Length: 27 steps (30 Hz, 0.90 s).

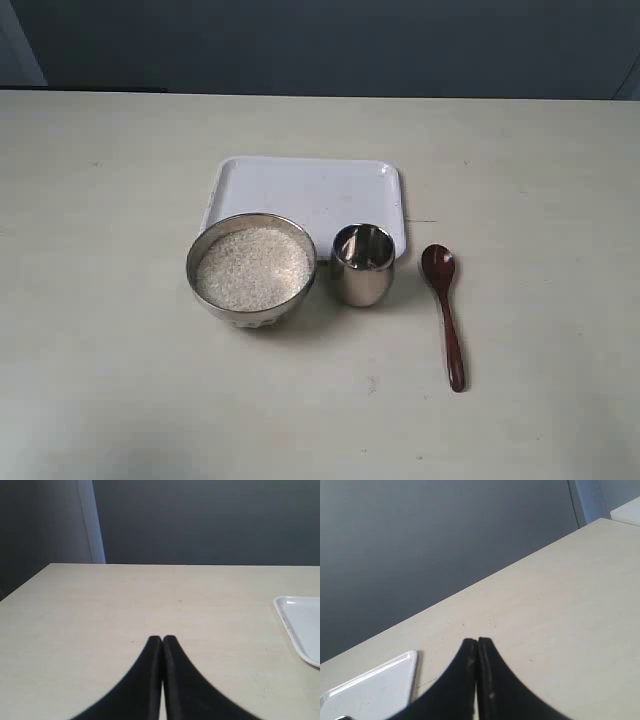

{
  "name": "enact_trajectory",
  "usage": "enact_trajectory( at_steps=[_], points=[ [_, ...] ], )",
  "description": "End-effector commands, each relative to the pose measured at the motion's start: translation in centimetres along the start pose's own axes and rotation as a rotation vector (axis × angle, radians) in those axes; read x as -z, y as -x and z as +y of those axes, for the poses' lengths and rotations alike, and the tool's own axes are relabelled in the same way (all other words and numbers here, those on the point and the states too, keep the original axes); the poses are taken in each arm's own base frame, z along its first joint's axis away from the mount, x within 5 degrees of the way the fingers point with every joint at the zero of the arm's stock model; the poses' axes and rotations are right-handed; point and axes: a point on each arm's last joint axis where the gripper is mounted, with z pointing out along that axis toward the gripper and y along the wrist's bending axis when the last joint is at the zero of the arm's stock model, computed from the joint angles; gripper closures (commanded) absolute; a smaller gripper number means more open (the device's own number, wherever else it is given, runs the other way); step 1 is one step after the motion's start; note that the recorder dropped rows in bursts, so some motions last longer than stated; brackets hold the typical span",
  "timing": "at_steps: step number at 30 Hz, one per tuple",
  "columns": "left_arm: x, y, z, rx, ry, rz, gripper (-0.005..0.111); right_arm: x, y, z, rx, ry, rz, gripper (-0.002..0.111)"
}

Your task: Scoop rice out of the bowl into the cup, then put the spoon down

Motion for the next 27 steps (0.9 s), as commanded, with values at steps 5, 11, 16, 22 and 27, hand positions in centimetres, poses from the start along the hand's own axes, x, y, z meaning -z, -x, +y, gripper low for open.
enact_trajectory(
  at_steps=[5, 11, 16, 22, 27],
  points=[
    [0.0, -0.1, 0.0, 0.003, -0.001, 0.001, 0.106, 0.0, 0.1, 0.0, 0.001, -0.002, -0.019, 0.108],
    [0.0, -0.1, 0.0, 0.003, -0.001, 0.001, 0.106, 0.1, 1.1, 0.1, 0.012, 0.014, -0.129, 0.108],
    [0.0, -0.1, 0.0, 0.003, -0.001, 0.001, 0.106, 0.5, 2.8, 0.2, -0.329, 0.079, -0.307, 0.108],
    [0.0, -0.1, 0.0, 0.003, -0.001, 0.001, 0.106, 0.5, 2.8, 0.1, -0.548, 0.099, -0.306, 0.108],
    [0.0, -0.1, 0.0, 0.003, -0.001, 0.001, 0.106, 3.0, 8.7, 4.1, -0.06, 0.151, -0.386, 0.108]
  ],
)
